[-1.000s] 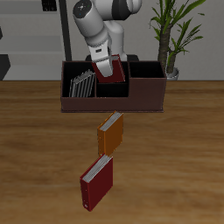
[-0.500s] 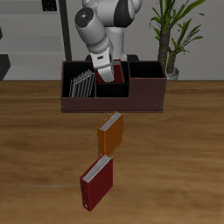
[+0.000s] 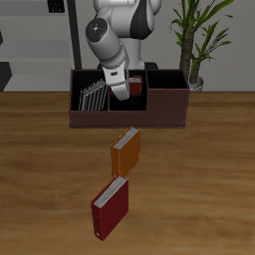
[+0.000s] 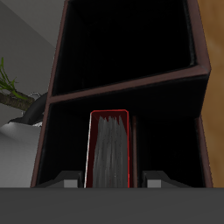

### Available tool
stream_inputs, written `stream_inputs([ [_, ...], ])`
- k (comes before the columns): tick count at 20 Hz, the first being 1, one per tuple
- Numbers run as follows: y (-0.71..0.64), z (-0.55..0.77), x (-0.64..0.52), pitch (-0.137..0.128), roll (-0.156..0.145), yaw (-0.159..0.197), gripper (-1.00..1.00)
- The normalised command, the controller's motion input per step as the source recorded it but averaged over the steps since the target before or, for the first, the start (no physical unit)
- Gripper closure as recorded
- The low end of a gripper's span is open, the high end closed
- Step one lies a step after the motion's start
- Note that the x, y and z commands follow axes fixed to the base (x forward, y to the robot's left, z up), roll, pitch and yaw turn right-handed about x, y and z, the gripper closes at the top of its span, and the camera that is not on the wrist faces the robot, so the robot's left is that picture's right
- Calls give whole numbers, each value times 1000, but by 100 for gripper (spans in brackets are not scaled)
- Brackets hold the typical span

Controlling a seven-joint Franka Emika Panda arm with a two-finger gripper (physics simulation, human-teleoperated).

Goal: Place the striped book into the back desk caddy's left compartment and place the right red book into the back desk caddy's back compartment and place the orange book into the back desk caddy's front compartment

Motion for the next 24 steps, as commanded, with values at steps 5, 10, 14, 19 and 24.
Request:
stream_inputs([
  [5,15,13,-98,25,11,-28,-100],
  [10,22,46,31,-1,-3,-23,-100],
  [14,-67,322,136,-63,-35,-123,-100],
  [19,-128,365,244,-82,-82,-222,-100],
  [24,-241,360,372,-57,-107,-328,-100],
])
